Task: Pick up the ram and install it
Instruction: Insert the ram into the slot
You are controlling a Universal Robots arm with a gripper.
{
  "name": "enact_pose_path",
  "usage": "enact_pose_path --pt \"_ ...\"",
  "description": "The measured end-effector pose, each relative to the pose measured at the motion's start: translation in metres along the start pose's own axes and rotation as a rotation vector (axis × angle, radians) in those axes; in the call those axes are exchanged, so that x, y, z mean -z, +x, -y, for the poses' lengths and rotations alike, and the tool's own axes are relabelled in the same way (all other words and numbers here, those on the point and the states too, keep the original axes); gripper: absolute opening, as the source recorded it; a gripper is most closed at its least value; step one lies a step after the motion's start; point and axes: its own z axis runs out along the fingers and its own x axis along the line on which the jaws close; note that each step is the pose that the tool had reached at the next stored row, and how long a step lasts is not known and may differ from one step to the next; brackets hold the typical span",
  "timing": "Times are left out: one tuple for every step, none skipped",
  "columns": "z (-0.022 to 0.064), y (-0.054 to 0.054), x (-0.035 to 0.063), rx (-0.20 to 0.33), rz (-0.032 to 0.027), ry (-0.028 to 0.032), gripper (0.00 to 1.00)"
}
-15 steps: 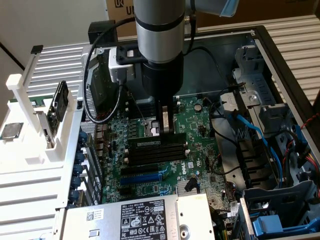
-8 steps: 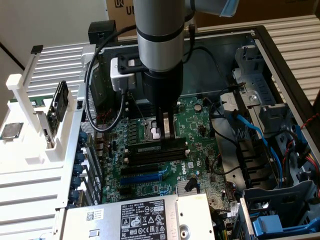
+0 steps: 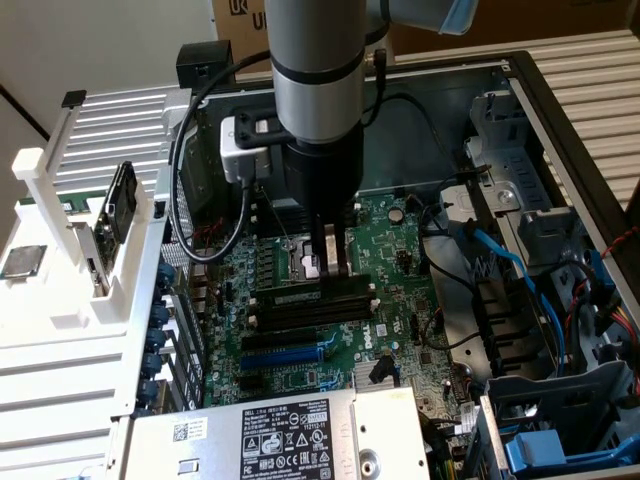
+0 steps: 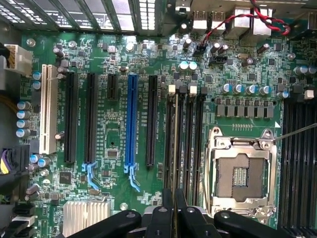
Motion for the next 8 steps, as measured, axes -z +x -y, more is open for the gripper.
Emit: enact_pose_path --pt "-0.0013 -0.0002 -0.0008 0.001 -0.0004 0.0007 0.13" --pt "-0.0017 -0.0002 -0.0012 0.001 -0.0004 0.0009 0.13" --pt "-0.0019 -0.0002 -0.0025 0.004 -0.0008 0.0015 0.13" --pt "-0.0019 -0.0001 -0.0025 0.006 -0.0010 0.0014 0.13" --pt "-0.0019 -0.0002 -0.0026 0.008 -0.0009 0.0014 0.13" --pt "-0.0019 -0.0001 -0.0027 0.011 -0.0008 0.0014 0.13" --pt "-0.0019 -0.0001 -0.0028 0.016 -0.0006 0.0013 0.13" --pt "-0.0020 -0.0001 -0.0028 0.020 -0.0006 0.0012 0.13"
